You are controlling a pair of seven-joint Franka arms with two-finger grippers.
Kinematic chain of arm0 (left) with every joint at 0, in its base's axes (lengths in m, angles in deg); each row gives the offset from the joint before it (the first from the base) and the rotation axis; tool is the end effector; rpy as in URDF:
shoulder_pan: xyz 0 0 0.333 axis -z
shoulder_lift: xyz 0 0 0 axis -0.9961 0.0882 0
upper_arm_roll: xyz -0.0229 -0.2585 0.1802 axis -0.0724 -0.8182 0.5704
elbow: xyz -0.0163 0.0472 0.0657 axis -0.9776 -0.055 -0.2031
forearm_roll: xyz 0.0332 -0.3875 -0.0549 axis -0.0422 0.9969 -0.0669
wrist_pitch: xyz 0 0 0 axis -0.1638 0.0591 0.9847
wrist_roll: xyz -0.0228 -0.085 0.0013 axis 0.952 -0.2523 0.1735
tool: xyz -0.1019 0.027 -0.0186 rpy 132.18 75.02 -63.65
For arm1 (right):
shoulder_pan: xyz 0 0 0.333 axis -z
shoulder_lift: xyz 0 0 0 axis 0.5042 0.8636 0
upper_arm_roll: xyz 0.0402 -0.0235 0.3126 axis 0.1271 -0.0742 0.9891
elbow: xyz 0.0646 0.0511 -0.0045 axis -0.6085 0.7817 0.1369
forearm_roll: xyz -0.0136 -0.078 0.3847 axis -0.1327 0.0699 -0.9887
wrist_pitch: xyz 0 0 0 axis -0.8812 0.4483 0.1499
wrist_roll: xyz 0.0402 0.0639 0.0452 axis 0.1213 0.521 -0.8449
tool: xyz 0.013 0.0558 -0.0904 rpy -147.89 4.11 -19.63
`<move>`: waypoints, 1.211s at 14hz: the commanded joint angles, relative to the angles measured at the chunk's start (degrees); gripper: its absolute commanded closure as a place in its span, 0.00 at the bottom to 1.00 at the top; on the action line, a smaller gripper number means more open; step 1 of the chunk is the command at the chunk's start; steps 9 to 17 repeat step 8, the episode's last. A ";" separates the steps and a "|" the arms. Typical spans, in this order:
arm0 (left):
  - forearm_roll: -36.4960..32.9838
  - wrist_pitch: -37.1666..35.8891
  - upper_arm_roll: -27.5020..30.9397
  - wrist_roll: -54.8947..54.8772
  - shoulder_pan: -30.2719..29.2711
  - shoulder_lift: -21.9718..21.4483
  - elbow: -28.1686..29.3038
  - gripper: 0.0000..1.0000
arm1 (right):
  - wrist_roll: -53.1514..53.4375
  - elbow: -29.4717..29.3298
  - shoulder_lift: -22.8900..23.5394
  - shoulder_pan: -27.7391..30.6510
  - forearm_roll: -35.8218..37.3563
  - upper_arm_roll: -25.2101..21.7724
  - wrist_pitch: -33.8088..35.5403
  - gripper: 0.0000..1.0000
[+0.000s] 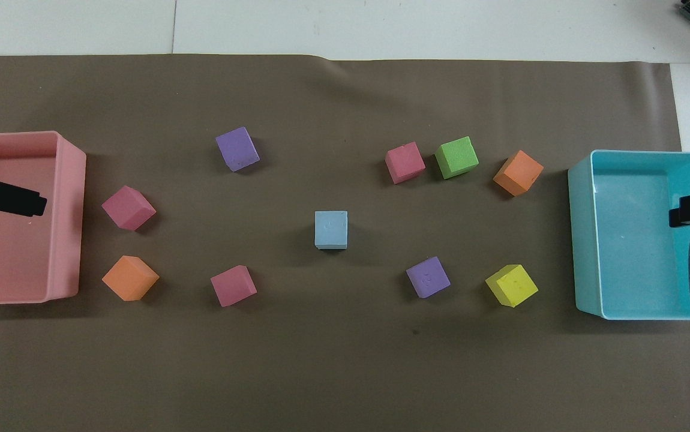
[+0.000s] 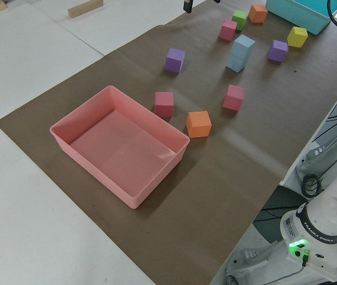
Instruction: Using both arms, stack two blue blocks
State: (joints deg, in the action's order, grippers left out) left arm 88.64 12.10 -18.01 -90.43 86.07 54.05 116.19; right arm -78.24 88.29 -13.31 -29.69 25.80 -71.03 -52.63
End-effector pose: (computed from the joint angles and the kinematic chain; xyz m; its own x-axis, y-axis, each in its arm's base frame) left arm 0.5358 -0.0479 0.6720 0.9624 -0.2707 0.0229 -0.2710 -0.9625 0.0139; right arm 0.5154 -0.0321 0.6709 0.9936 -0.1132 -0.0002 -0.1132 -0.9935 0.0119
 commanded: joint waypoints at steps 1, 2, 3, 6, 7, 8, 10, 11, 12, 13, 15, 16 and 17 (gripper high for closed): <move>-0.85 0.72 0.44 -0.92 0.01 -1.46 1.92 0.00 | -0.82 0.34 -0.87 0.38 -1.00 0.27 0.57 0.00; -1.02 0.46 0.44 -0.92 0.45 -1.55 2.01 0.00 | -0.82 0.34 -0.87 0.38 -1.00 0.27 0.57 0.00; -1.20 0.46 0.44 -0.92 0.54 -1.64 2.36 0.00 | -0.82 0.34 -0.87 0.38 -1.00 0.27 0.57 0.00; -2.42 0.54 0.09 -1.36 0.54 -2.25 3.32 0.00 | -0.82 0.34 -0.87 0.38 -1.00 0.27 0.57 0.00; -2.43 0.54 0.09 -1.01 0.54 -2.34 3.41 0.00 | -0.82 0.34 -0.87 0.38 -1.00 0.27 0.57 0.00; -2.43 0.98 0.09 -0.40 0.45 -2.51 3.59 0.00 | -0.82 0.34 -0.87 0.38 -1.00 0.27 0.48 0.00; -2.43 0.98 0.09 -0.40 0.45 -2.51 3.59 0.00 | -0.82 0.34 -0.87 0.38 -1.00 0.27 0.48 0.00; -2.43 0.98 0.09 -0.40 0.45 -2.51 3.59 0.00 | -0.82 0.34 -0.87 0.38 -1.00 0.27 0.48 0.00; -2.43 0.98 0.09 -0.40 0.45 -2.51 3.59 0.00 | -0.82 0.34 -0.87 0.38 -1.00 0.27 0.48 0.00; -2.43 0.98 0.09 -0.40 0.45 -2.51 3.59 0.00 | -0.82 0.34 -0.87 0.38 -1.00 0.27 0.48 0.00; -2.43 0.98 0.09 -0.40 0.45 -2.51 3.59 0.00 | -0.82 0.34 -0.87 0.38 -1.00 0.27 0.48 0.00; -2.43 0.98 0.09 -0.40 0.45 -2.51 3.59 0.00 | -0.82 0.34 -0.87 0.38 -1.00 0.27 0.48 0.00; -2.43 0.98 0.09 -0.40 0.45 -2.51 3.59 0.00 | -0.82 0.34 -0.87 0.38 -1.00 0.27 0.48 0.00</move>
